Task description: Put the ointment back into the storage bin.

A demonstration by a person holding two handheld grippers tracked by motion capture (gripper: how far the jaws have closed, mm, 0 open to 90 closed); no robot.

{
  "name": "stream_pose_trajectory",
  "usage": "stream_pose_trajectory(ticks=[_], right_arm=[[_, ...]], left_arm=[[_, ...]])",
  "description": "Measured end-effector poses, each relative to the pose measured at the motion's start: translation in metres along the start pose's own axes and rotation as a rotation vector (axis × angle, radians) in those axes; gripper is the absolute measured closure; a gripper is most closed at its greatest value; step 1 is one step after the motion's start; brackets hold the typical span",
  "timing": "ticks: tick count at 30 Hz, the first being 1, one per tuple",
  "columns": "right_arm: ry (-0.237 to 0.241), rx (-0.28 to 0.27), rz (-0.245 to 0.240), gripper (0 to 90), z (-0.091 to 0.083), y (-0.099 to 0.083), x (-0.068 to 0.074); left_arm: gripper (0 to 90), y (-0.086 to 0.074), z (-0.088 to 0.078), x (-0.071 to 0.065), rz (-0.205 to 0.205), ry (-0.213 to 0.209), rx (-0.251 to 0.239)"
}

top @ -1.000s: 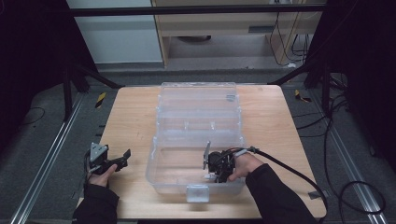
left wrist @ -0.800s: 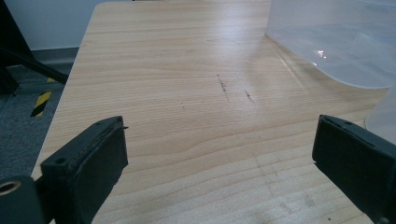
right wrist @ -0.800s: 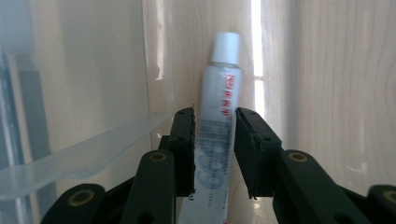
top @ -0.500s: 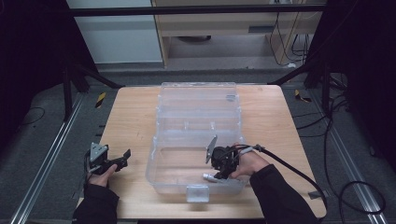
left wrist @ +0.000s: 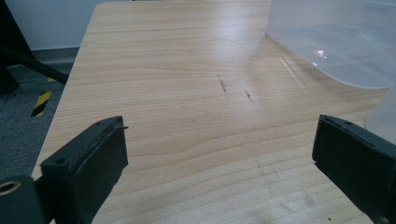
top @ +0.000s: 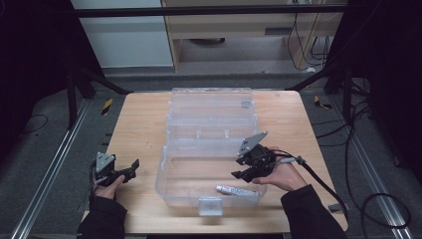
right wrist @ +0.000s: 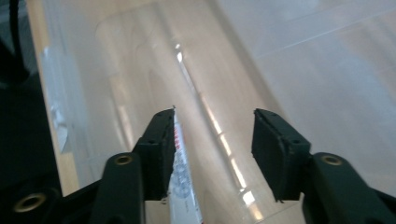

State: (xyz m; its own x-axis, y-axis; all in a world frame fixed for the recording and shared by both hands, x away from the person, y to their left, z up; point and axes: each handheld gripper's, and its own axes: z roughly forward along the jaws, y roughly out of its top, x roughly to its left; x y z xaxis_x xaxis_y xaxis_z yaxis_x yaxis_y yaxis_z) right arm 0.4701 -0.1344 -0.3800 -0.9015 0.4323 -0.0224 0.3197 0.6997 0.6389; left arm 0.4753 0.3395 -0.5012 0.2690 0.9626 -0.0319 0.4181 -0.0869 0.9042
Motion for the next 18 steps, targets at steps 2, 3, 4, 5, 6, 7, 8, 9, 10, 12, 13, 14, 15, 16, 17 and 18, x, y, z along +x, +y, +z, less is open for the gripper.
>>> stream_pose_trajectory(ticks=[2, 3, 4, 5, 6, 7, 8, 9, 10, 12, 13, 14, 15, 16, 17, 18], right_arm=[[-0.019, -0.038, 0.023, 46.6, -0.006, -0.004, -0.002], [-0.030, -0.065, 0.047, 45.5, -0.010, -0.006, -0.002], [-0.037, -0.090, 0.056, 44.5, -0.014, -0.009, -0.003], [-0.048, -0.111, 0.076, 42.4, -0.018, -0.012, -0.004], [-0.065, -0.132, 0.091, 41.5, -0.022, -0.015, -0.004], [-0.076, -0.145, 0.096, 40.5, -0.025, -0.018, -0.005], [-0.099, -0.164, 0.105, 38.0, -0.029, -0.022, -0.005], [-0.111, -0.181, 0.113, 34.7, -0.031, -0.025, -0.006], [-0.132, -0.202, 0.133, 33.0, -0.035, -0.030, -0.007], [-0.156, -0.229, 0.168, 30.3, -0.039, -0.037, -0.009], [-0.174, -0.248, 0.184, 28.9, -0.042, -0.042, -0.011], [-0.192, -0.267, 0.207, 28.3, -0.045, -0.047, -0.013], [-0.210, -0.283, 0.222, 27.1, -0.047, -0.052, -0.015], [-0.222, -0.293, 0.240, 24.9, -0.049, -0.056, -0.016], [-0.239, -0.303, 0.257, 24.4, -0.050, -0.060, -0.018], [-0.251, -0.310, 0.265, 23.5, -0.052, -0.063, -0.019]], left_arm=[[2.7, 0.000, 0.000, 0.000, 0.001, 0.000, 0.000], [2.7, 0.000, 0.000, 0.000, 0.000, 0.000, 0.000], [2.7, 0.000, 0.000, 0.000, -0.001, 0.000, 0.000], [2.7, 0.000, 0.000, 0.000, -0.001, 0.000, 0.000], [2.7, 0.000, 0.000, 0.000, -0.002, -0.001, 0.000], [2.7, 0.000, 0.000, 0.000, -0.001, 0.000, 0.000], [2.7, 0.000, 0.000, 0.000, -0.001, 0.001, 0.000], [2.7, 0.000, 0.000, 0.000, -0.001, 0.001, 0.000], [2.7, 0.000, 0.000, 0.000, 0.000, 0.001, 0.000], [2.7, 0.000, 0.000, 0.000, 0.000, 0.001, 0.000], [2.7, 0.000, 0.000, 0.000, -0.001, 0.002, 0.000], [2.7, 0.000, 0.000, 0.000, -0.001, 0.001, 0.000], [2.7, 0.000, 0.000, 0.000, -0.001, 0.002, 0.000], [2.7, 0.000, 0.000, 0.000, -0.001, 0.002, 0.000], [2.7, 0.000, 0.000, 0.000, -0.001, 0.002, 0.000], [2.7, 0.000, 0.000, 0.000, -0.001, 0.002, 0.000]])
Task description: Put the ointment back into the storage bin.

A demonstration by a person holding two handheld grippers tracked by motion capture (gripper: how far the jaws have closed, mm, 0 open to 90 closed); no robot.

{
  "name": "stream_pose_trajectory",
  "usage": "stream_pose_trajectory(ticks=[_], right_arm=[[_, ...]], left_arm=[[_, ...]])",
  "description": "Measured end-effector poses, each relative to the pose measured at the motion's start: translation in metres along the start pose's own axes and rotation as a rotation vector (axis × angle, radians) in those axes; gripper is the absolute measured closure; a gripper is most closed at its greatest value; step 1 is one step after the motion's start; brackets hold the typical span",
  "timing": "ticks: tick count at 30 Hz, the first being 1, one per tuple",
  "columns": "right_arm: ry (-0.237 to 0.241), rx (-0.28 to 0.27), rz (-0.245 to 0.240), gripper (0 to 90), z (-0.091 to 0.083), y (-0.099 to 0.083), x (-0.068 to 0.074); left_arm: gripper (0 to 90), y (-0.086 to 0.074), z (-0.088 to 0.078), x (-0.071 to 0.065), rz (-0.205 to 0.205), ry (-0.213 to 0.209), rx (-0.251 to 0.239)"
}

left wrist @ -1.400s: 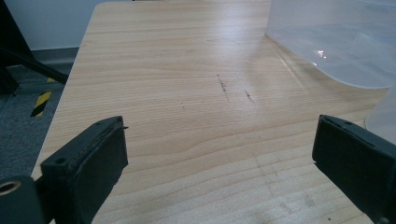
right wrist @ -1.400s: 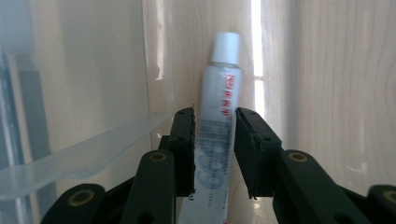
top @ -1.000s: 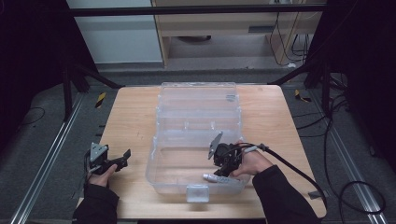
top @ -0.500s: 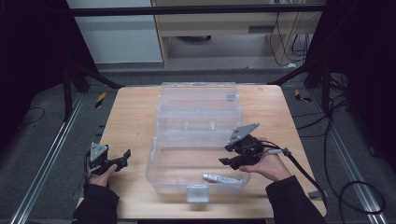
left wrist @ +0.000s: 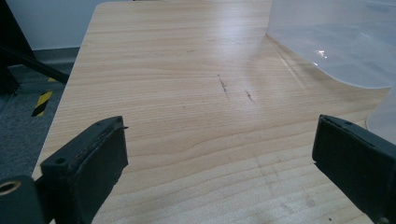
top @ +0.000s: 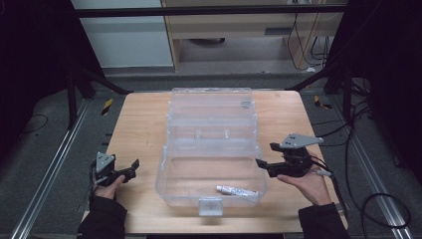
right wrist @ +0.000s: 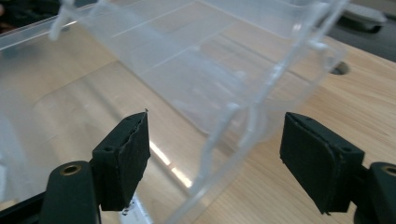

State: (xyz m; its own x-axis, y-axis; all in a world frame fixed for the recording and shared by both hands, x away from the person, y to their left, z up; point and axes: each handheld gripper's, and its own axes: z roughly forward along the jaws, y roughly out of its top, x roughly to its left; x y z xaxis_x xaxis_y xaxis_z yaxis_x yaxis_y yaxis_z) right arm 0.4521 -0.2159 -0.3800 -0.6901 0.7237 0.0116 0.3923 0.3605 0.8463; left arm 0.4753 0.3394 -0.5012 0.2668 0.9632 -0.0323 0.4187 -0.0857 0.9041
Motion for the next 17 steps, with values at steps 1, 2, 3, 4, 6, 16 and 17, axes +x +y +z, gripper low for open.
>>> stream_pose_trajectory(ticks=[1, 2, 3, 4, 6, 16, 17], right_arm=[[-0.012, -0.003, 0.011, 23.0, -0.001, -0.003, -0.003], [-0.026, -0.005, 0.017, 22.8, -0.002, -0.005, -0.006], [-0.046, -0.005, 0.030, 21.8, -0.003, -0.008, -0.009], [-0.058, -0.008, 0.035, 21.4, -0.003, -0.009, -0.012], [-0.094, -0.010, 0.064, 18.8, -0.003, -0.014, -0.019], [-0.249, 0.040, 0.214, 16.5, 0.008, -0.051, -0.057], [-0.262, 0.041, 0.216, 16.5, 0.009, -0.055, -0.059]], left_arm=[[2.7, 0.000, 0.000, 0.000, 0.000, 0.000, 0.000], [2.7, 0.000, 0.000, 0.000, 0.000, -0.001, 0.000], [2.7, 0.000, 0.000, 0.000, 0.000, -0.001, 0.000], [2.7, 0.000, 0.000, 0.000, 0.001, -0.001, -0.001], [2.7, 0.000, 0.000, 0.000, 0.000, -0.002, -0.001], [2.7, 0.000, 0.000, 0.000, 0.000, -0.005, -0.002], [2.7, 0.000, 0.000, 0.000, 0.000, -0.004, -0.002]])
